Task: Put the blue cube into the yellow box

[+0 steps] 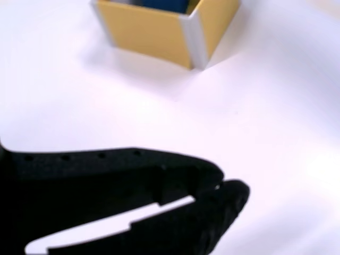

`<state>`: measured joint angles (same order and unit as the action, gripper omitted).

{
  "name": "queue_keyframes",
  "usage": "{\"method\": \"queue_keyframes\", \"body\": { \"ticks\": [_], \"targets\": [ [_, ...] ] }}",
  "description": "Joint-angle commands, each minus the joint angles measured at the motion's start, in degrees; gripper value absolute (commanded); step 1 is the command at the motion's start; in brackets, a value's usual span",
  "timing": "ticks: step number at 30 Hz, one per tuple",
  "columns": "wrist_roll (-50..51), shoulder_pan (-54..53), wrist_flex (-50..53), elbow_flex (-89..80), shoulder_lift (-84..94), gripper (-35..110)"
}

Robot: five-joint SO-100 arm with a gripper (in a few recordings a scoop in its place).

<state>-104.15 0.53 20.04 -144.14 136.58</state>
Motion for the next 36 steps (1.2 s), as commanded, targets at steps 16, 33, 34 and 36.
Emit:
{"method": "queue_keyframes", "body": {
  "ticks": [16, 33, 34, 36],
  "targets": [
    [1.0, -1.6, 45.4, -36.0, 54.9, 0],
    [14.1, -1.3, 57.7, -36.1, 55.0, 1],
    [14.1, -1.2, 57.7, -36.1, 55.0, 1],
    [14.1, -0.9, 57.7, -36.1, 55.0, 1]
  ]
}}
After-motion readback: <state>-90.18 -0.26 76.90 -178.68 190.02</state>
